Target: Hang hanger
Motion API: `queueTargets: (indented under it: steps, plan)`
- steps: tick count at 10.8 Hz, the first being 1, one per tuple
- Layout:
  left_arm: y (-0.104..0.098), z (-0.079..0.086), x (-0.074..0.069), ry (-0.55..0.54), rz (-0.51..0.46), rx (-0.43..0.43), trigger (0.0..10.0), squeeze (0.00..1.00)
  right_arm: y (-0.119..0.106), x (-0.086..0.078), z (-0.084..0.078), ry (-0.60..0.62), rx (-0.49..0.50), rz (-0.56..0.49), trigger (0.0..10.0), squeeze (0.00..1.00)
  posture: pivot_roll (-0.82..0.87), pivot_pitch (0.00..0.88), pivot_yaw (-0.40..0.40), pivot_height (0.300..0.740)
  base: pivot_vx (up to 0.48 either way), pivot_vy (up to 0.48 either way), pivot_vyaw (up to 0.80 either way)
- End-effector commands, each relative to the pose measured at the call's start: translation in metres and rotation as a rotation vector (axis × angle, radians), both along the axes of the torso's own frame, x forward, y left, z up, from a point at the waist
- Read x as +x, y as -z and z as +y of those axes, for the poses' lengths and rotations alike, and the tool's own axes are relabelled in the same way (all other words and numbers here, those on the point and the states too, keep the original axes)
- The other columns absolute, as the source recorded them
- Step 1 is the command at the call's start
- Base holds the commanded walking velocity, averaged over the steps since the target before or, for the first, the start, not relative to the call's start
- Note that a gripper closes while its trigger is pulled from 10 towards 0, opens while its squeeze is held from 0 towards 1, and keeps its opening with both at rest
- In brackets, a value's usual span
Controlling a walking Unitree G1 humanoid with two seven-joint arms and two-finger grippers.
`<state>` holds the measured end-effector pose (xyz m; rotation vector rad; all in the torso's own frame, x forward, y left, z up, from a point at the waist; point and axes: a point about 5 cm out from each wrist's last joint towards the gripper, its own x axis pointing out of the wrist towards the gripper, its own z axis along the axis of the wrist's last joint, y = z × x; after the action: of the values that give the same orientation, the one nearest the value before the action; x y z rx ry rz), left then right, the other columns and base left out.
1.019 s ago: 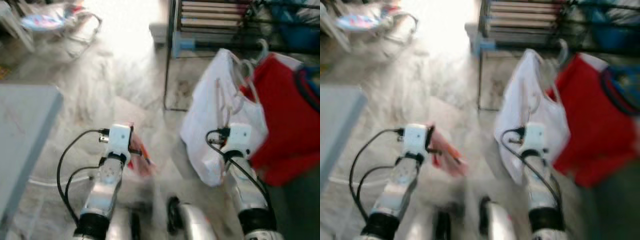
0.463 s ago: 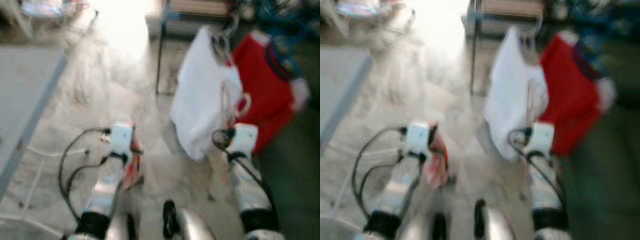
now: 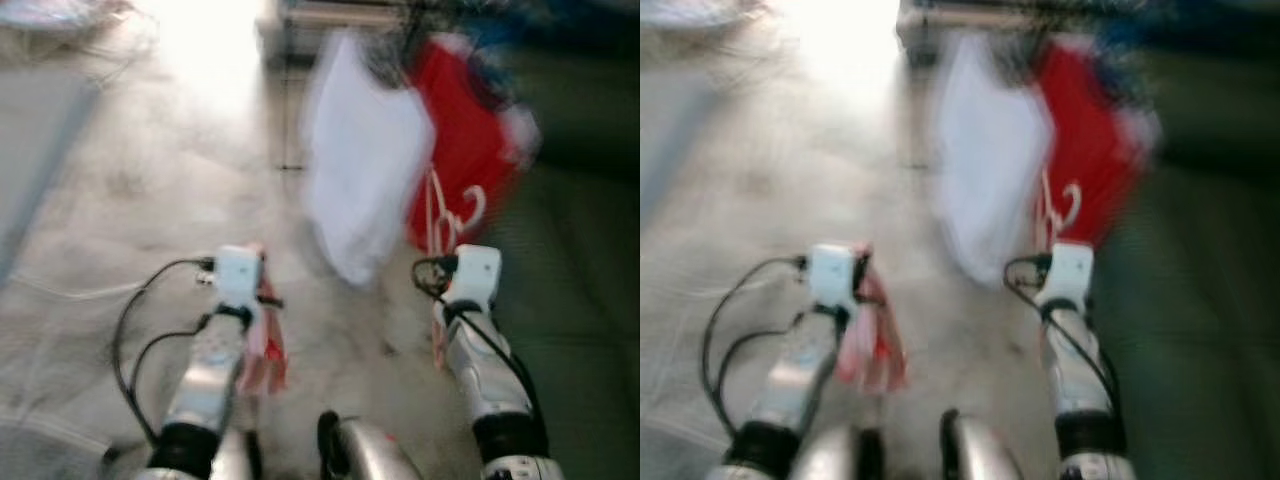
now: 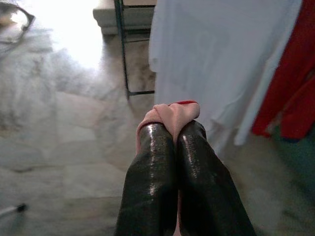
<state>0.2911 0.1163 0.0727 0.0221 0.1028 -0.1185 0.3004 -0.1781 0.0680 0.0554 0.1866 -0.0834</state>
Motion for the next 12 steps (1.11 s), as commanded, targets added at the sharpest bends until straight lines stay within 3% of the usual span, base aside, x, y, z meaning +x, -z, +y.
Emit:
queueTargets:
  steps: [1,3,6,7,8,9,10,12]
  plan:
    - [-0.004,-0.005,0.000,0.019,0.007,-0.066,10.0,0.00,0.001,-0.001,-0.004,0.014,-0.002,0.010,10.0,0.00,-0.04,0.174,-0.033,0.740,0.000,0.000,-0.80]
    - [-0.010,-0.011,0.002,0.072,-0.027,-0.088,10.0,0.00,0.001,-0.001,-0.005,0.024,-0.011,0.010,10.0,0.00,-0.05,0.175,-0.032,0.740,0.000,0.000,-0.80]
    - [-0.016,-0.006,0.006,0.041,-0.056,-0.063,10.0,0.00,-0.003,0.002,-0.002,-0.004,-0.024,-0.008,10.0,0.00,-0.05,0.193,-0.032,0.740,0.000,0.000,-0.80]
    - [-0.014,-0.006,0.004,0.081,-0.049,-0.014,10.0,0.00,-0.001,0.001,-0.002,0.002,-0.027,-0.002,10.0,0.00,-0.04,0.196,-0.031,0.740,0.000,0.000,-0.80]
    - [-0.020,-0.008,0.003,0.130,-0.113,0.067,10.0,0.00,0.000,0.001,-0.002,-0.001,-0.030,0.000,10.0,0.00,-0.04,0.199,-0.032,0.740,0.000,0.000,-0.80]
    - [-0.031,-0.013,0.003,0.245,-0.230,0.220,10.0,0.00,0.000,0.000,-0.002,-0.002,-0.034,0.001,10.0,0.00,-0.04,0.201,-0.032,0.740,0.000,0.000,-0.80]
    - [-0.034,-0.012,0.005,0.308,-0.248,0.273,10.0,0.00,0.000,0.001,-0.003,0.000,-0.035,0.001,10.0,0.00,-0.04,0.203,-0.033,0.740,0.000,0.000,-0.80]
    - [-0.042,0.007,0.016,0.215,-0.300,0.372,10.0,0.00,0.001,0.000,-0.001,0.001,-0.037,0.003,10.0,0.00,-0.03,0.207,-0.031,0.740,0.000,0.000,-0.80]
